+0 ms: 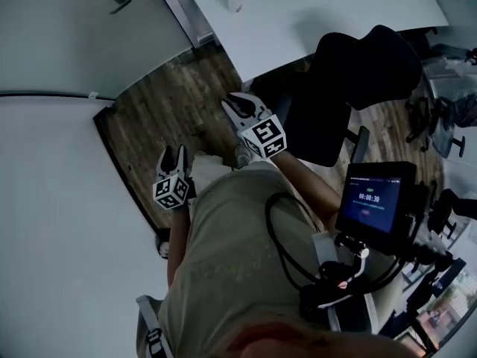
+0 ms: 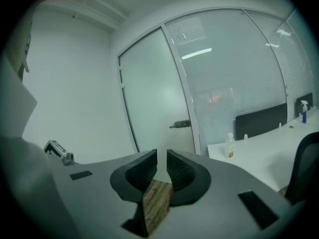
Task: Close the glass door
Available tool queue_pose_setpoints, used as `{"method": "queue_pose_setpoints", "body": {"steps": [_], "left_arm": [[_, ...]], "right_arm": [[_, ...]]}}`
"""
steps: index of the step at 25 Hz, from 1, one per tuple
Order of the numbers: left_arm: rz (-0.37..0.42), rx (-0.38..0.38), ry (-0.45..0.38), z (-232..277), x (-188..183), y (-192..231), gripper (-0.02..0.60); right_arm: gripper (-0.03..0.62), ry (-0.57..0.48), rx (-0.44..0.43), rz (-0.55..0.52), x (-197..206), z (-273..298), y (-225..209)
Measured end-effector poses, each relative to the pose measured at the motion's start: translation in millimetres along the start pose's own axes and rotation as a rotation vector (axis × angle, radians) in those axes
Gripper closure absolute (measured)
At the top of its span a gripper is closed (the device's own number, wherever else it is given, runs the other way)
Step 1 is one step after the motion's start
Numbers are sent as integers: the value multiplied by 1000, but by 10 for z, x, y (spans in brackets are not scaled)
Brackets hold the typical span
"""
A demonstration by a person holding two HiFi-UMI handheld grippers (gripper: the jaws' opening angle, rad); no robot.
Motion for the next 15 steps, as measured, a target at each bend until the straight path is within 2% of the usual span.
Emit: {"method": "queue_pose_setpoints", "body": {"steps": [6, 9, 11, 15], "left_arm": [[39, 38, -15, 0, -157, -23, 354], [57, 39, -50, -132, -312, -49, 354], [59, 36, -66, -214, -301, -35, 354], [47, 47, -30, -220, -203, 64, 354]], "right_arm": [[533, -41, 28, -17, -129, -169, 91], [536, -54, 44, -25, -230, -283, 162], [579, -73, 50, -81, -263, -371, 304], [580, -102, 22, -78, -264, -348, 426]]}}
Point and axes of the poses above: the fingertips, and each gripper's own axes: z forward along the fingers, y to its left, x out of its underside, the point moved 9 cm from there along -z, backward along the fingers, and after that the axes turned 10 degrees about y, right-handed, at the moved point
